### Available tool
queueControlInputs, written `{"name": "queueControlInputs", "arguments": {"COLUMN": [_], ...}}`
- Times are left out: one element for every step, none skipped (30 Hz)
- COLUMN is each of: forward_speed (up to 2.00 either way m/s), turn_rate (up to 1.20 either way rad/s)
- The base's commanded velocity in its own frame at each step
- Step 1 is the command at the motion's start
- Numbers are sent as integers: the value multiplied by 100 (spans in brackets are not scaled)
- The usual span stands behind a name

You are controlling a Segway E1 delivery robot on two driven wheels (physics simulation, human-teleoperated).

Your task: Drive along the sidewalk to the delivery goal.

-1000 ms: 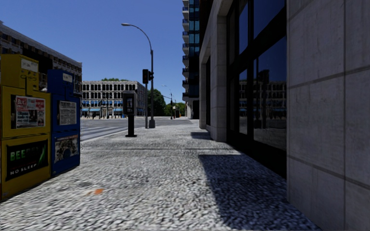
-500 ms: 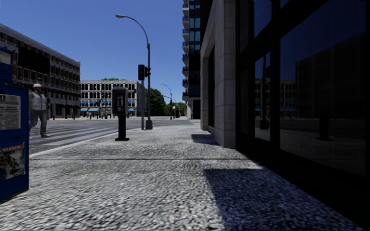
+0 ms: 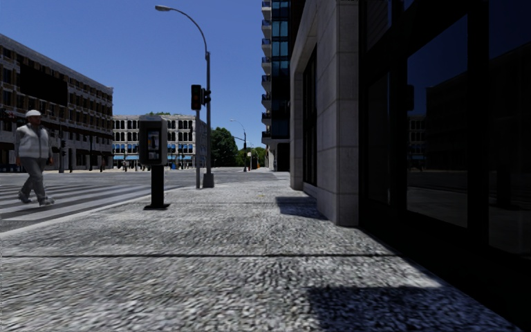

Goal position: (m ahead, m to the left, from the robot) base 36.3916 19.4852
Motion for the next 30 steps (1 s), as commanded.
{"name": "queueControlInputs", "arguments": {"forward_speed": [200,200,200,200,200,200,200,200,200,200,200,200,200,200,200,200,200,200,200,200,200,200,200,200,200,200,200,200,200,200], "turn_rate": [0,0,0,0,0,0,0,0,0,0,0,0,0,0,0,0,0,0,0,0,0,0,0,0,0,0,0,0,0,0]}}
